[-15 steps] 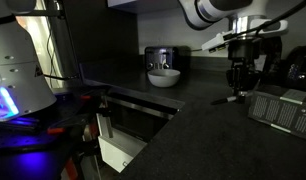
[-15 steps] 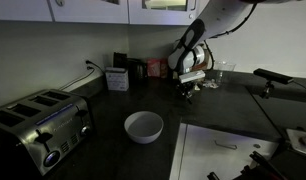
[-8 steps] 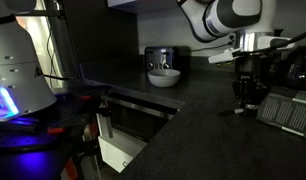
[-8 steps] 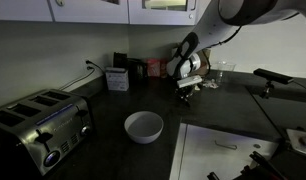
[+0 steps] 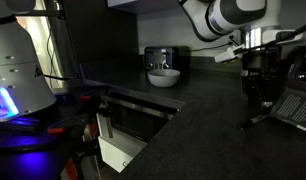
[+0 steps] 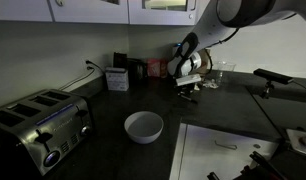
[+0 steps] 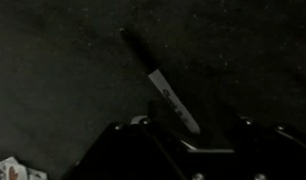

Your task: Remove the marker from the bowl.

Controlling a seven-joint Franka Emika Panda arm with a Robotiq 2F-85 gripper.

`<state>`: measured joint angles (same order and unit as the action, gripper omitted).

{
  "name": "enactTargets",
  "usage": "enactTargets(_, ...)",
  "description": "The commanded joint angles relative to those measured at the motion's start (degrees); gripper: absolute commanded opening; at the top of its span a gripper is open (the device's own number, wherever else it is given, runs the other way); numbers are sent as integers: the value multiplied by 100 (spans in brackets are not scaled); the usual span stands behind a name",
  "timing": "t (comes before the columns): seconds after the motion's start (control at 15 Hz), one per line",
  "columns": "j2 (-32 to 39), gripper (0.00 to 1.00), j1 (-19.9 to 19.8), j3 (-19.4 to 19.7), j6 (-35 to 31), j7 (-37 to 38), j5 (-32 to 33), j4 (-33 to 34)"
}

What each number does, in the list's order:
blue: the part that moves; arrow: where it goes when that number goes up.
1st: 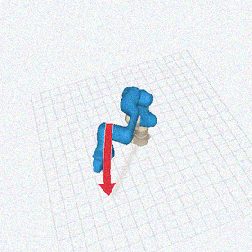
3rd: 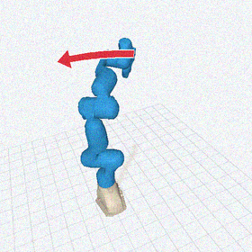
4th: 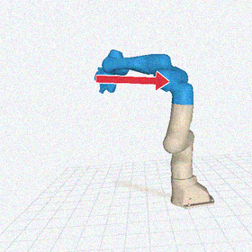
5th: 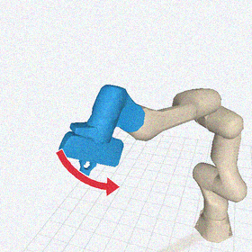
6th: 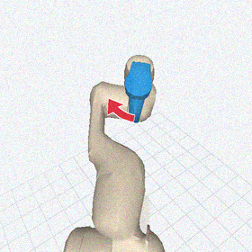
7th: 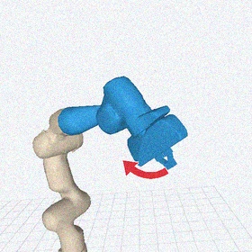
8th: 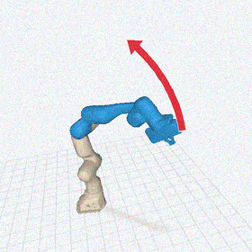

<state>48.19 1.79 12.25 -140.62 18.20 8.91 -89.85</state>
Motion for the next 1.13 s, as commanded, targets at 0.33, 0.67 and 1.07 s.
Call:
enactTargets(0.33,-1144,100,504,227,-592,722,113,-1147)
enactTargets(0.67,-1724,100,600,212,-731,827,208,-1764)
enactTargets(1.07,-2299,100,800,261,-830,1192,692,-2445)
